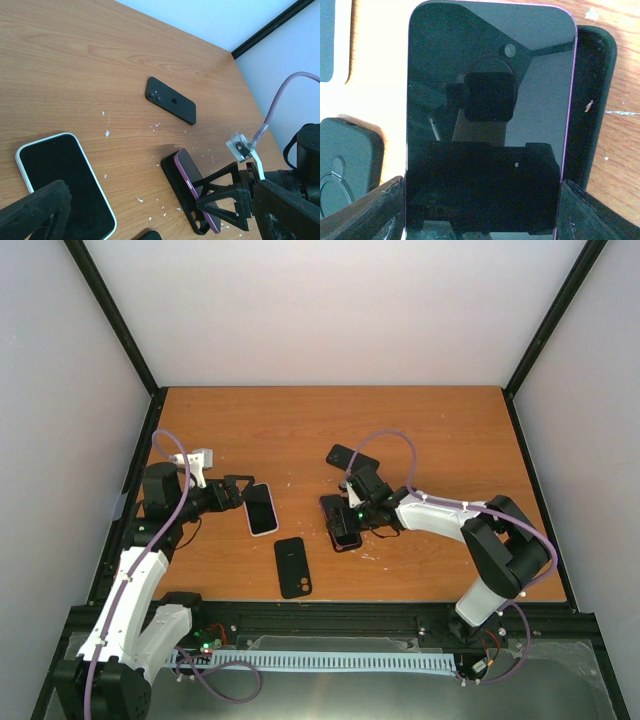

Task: Put the phone into the phone case

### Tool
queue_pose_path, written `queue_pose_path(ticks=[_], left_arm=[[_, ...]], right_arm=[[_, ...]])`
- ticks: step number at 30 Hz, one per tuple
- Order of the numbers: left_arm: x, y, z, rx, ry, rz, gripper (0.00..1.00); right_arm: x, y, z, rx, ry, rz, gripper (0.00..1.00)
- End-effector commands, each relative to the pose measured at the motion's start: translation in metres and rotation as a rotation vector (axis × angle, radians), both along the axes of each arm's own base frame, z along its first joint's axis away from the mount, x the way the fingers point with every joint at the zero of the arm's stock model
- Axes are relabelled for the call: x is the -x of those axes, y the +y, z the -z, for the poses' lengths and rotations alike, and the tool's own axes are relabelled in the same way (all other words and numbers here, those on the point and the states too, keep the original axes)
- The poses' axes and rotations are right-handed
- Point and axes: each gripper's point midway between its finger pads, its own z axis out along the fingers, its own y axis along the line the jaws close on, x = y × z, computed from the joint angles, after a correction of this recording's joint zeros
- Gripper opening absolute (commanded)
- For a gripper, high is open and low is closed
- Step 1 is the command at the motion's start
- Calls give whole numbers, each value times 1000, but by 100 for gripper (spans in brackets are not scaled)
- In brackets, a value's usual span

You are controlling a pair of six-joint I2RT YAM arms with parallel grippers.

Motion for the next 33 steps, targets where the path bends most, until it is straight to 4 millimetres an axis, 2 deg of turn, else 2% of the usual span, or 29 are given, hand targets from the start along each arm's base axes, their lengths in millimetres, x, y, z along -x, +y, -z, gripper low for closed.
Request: queue_pose_path(ticks=[1,15,23,27,33], left_arm=[[-3,2,-3,1,-10,-13,100],[0,1,-4,8,-7,-8,99],[-2,1,0,12,12,-9,99],[-2,0,1,12,13,0,100],[-3,-3,4,20,26,14,99]], right_arm=[[-9,6,-3,-24,-26,37,62],[-5,-3,11,18,20,95,64],[-5,-14,11,55,33,160,73],[-3,-18,5,63,27,168,79],[-4,-15,-16,26,-2,157,85]])
